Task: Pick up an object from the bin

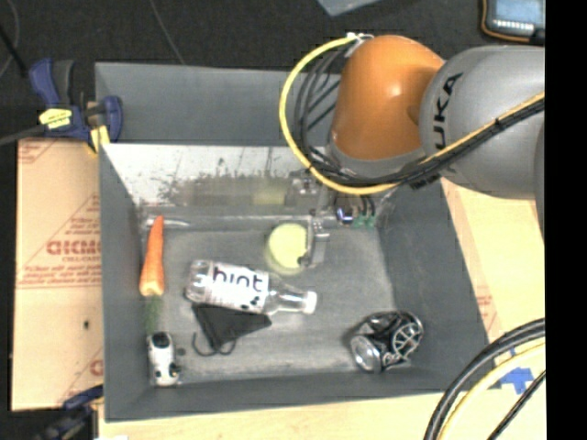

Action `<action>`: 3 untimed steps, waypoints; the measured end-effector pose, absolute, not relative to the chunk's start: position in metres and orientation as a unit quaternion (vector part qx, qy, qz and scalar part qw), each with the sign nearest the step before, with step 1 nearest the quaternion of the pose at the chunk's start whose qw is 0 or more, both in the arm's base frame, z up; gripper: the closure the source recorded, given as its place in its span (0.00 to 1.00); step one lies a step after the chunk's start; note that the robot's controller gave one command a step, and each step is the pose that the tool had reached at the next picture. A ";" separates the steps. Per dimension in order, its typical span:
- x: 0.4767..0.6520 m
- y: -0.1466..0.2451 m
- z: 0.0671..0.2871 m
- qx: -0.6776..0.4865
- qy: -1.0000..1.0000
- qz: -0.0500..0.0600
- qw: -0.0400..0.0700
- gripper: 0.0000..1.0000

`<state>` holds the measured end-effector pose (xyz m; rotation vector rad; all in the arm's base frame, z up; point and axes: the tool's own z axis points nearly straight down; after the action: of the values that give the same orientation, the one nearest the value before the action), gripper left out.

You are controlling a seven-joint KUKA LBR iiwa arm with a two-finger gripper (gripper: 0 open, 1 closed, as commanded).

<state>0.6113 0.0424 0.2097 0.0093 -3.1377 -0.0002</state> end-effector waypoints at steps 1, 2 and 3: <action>0.613 0.042 0.215 0.003 -1.000 0.000 -0.002 0.00; 0.614 0.038 0.177 -0.029 -1.000 -0.001 -0.005 0.00; 0.623 0.028 0.157 -0.079 -0.997 -0.001 0.002 0.00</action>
Offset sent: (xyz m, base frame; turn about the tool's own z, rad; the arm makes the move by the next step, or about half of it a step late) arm -0.0001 -0.0124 -0.1299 0.2024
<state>0.6233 0.0280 0.1575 -0.2486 -3.1273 -0.0016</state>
